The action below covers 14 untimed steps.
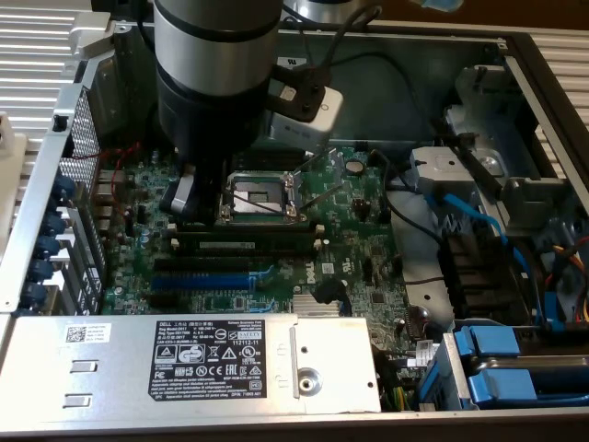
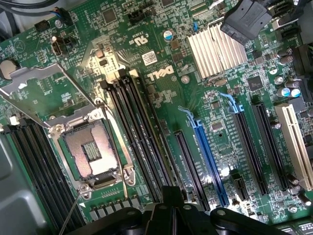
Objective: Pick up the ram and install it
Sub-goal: 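Press down the ram until it locks into place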
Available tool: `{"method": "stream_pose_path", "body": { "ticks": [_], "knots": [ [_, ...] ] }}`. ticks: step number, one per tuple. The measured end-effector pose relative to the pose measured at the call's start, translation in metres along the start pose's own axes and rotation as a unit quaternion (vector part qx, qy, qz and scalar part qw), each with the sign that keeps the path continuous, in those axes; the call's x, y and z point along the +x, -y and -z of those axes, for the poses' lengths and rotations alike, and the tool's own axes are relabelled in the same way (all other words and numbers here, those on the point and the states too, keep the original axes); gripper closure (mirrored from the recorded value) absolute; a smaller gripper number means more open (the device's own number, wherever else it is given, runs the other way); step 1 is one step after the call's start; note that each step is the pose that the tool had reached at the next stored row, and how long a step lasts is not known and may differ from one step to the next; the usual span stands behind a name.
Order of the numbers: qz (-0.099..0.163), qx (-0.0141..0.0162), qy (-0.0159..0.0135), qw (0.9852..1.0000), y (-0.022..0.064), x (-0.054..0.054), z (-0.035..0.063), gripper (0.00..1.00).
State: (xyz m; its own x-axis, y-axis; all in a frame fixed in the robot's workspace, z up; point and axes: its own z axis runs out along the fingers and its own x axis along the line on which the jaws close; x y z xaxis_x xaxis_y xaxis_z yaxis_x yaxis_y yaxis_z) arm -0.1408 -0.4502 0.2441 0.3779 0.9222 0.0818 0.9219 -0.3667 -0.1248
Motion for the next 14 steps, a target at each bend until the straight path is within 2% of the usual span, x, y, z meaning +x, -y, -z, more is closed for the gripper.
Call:
{"method": "stream_pose_path", "body": {
  "ticks": [8,14],
  "knots": [
    [0.000,0.0000,0.0000,1.0000,-0.0018,0.0007,0.0002,0.89],
    [0.000,0.0000,0.0000,1.0000,-0.0077,0.0032,0.0007,0.89]
  ]
}}
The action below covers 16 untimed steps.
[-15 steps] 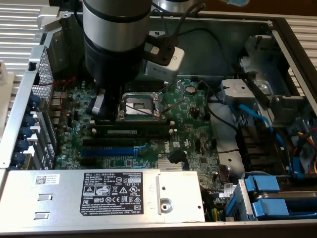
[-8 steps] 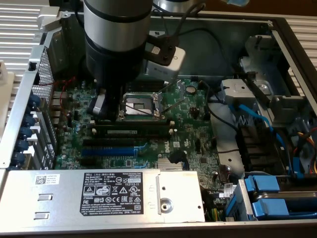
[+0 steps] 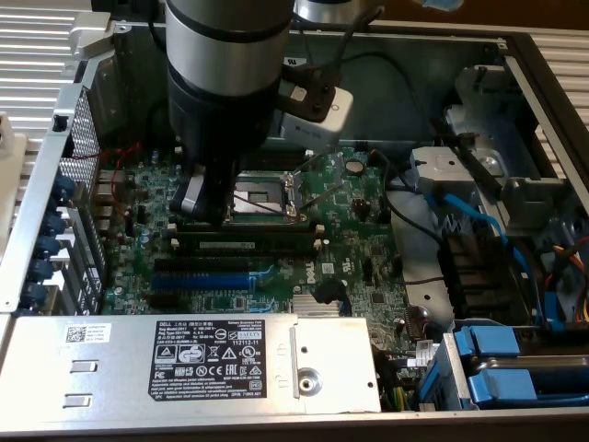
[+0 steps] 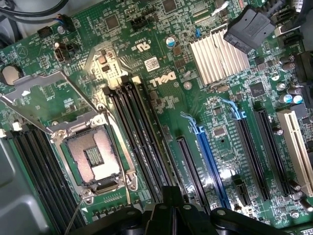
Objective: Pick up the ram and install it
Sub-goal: 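Press down the ram until it locks into place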
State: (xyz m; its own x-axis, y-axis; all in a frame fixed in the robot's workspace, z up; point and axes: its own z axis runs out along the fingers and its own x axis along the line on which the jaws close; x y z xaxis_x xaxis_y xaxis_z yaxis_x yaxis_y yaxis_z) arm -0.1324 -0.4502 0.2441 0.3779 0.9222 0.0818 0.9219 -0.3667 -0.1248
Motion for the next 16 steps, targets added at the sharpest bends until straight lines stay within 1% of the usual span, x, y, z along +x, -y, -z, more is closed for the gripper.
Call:
{"method": "stream_pose_path", "body": {
  "ticks": [8,16],
  "knots": [
    [0.000,0.0000,0.0000,1.0000,-0.0076,0.003,0.0007,0.89],
    [0.000,0.0000,0.0000,1.0000,-0.0112,0.005,0.0011,0.89]
  ]
}}
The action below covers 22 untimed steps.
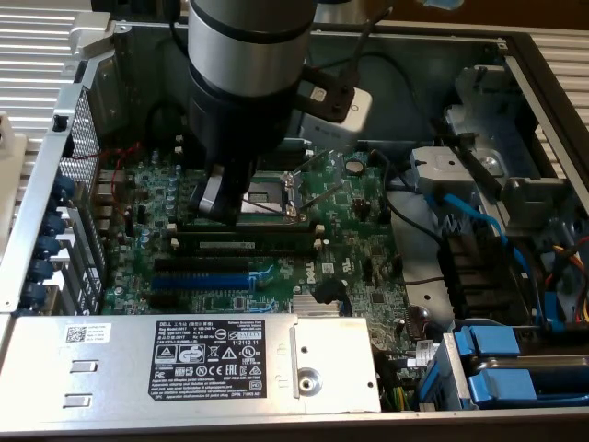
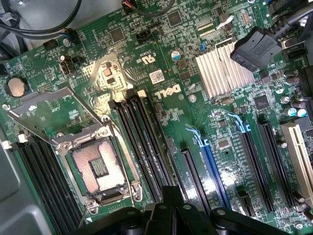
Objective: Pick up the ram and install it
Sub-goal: 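Press down the ram until it locks into place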
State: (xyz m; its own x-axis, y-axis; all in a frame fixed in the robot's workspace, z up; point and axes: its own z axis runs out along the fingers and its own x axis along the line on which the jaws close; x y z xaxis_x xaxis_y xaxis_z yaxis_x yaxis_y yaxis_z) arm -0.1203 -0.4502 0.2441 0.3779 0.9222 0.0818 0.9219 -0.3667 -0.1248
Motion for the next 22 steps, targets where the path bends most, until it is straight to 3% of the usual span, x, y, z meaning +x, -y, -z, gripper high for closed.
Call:
{"method": "stream_pose_path", "body": {
  "ticks": [22],
  "knots": [
    [0.000,-0.0001,0.0000,1.0000,-0.0044,0.0019,0.0026,0.89]
  ]
}}
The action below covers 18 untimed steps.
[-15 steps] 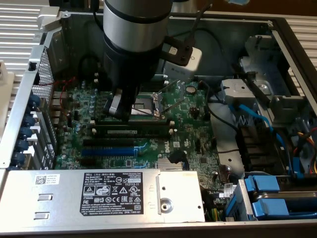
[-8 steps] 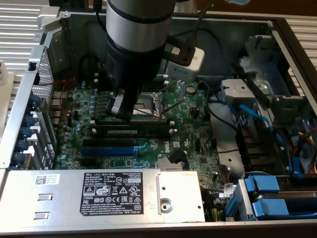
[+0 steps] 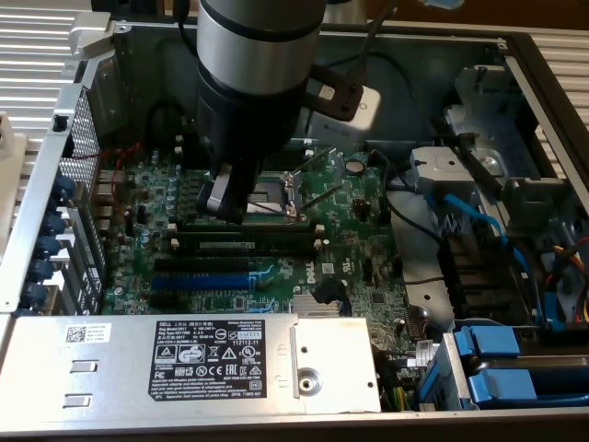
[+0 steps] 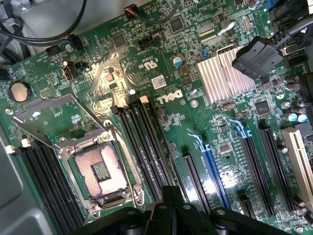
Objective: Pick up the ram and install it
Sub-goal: 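Press down the ram until it locks into place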
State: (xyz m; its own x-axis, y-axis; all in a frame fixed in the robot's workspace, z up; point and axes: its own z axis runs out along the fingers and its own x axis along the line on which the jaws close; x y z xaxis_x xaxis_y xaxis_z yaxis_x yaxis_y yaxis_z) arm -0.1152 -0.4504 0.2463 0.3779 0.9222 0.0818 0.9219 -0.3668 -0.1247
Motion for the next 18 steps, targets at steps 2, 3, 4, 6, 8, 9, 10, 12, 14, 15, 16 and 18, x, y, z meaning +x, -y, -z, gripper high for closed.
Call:
{"method": "stream_pose_path", "body": {
  "ticks": [2,3,4,6,8,9,10,12,14,15,16,18],
  "knots": [
    [0.000,0.0000,0.0000,1.0000,0.0001,0.000,0.0010,0.89],
    [0.000,0.0000,0.0000,1.0000,0.0002,0.000,0.0017,0.89],
    [0.000,0.0000,0.0000,1.0000,0.0004,0.000,0.0028,0.89],
    [0.000,0.0000,-0.0001,1.0000,0.0007,0.000,0.0053,0.89],
    [0.000,0.0000,0.0000,1.0000,0.0011,0.001,0.0083,0.89],
    [0.000,0.0000,-0.0001,1.0000,0.0013,0.001,0.0102,0.89],
    [0.000,0.0000,-0.0001,1.0000,0.0015,0.001,0.0119,0.89],
    [0.000,0.0000,-0.0001,1.0000,0.0019,0.001,0.0156,0.89],
    [0.000,0.0000,0.0000,1.0000,0.0023,0.001,0.0185,0.89],
    [0.000,0.0000,-0.0001,1.0000,0.0025,0.002,0.0198,0.89],
    [0.000,0.0000,-0.0001,1.0000,0.0026,0.002,0.0207,0.89],
    [0.000,0.0000,-0.0001,1.0000,0.0027,0.002,0.0220,0.89]
  ]
}}
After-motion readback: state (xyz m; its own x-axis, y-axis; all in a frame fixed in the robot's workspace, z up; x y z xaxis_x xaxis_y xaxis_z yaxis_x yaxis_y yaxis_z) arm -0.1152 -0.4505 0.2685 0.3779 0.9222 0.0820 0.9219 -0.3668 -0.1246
